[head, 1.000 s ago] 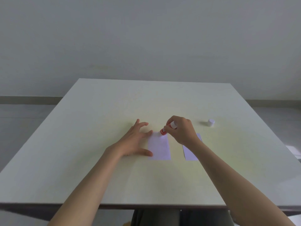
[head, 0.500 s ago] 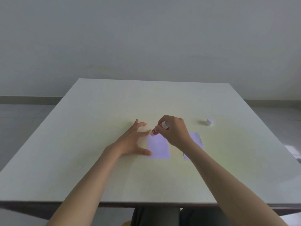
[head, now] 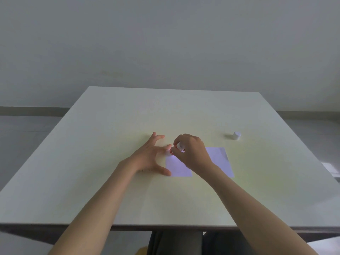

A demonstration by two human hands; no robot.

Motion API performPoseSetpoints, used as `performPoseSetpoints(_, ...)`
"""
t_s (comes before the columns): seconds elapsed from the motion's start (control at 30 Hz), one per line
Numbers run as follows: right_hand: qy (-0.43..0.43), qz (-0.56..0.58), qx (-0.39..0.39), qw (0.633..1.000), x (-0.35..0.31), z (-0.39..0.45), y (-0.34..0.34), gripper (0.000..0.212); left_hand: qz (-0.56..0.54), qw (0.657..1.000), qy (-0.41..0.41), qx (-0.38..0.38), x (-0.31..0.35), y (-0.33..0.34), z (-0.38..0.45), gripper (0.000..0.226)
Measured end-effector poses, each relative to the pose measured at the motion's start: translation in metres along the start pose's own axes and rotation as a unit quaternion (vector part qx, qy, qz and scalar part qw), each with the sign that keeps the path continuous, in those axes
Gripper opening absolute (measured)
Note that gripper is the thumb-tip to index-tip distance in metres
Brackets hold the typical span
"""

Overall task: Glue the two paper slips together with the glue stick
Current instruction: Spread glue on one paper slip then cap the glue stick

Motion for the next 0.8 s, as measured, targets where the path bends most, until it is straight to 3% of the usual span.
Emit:
performPoseSetpoints(0.43,-0.014,0.028,-0.049,0.998,-0.009,-0.035,0.0,0.009,0.003,1.0,-0.007,0.003,-0.005,0.004,0.004,0.109)
performPoseSetpoints(0.8,0.088,0.085,-0.022,0.992,0.021,-0.037,-0.022,0.007,0.019,1.0,-0.006,0.005,-0.007,0.004,0.006,0.112)
Point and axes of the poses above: each hand's wrist, its own z-axis towards the middle knuckle, its own y-axis out of the palm, x = y × z, the point moved 9 cm from there along z, towards the middle knuckle, and after that the axes turned 13 degrees about z, right-handed, at the moved point
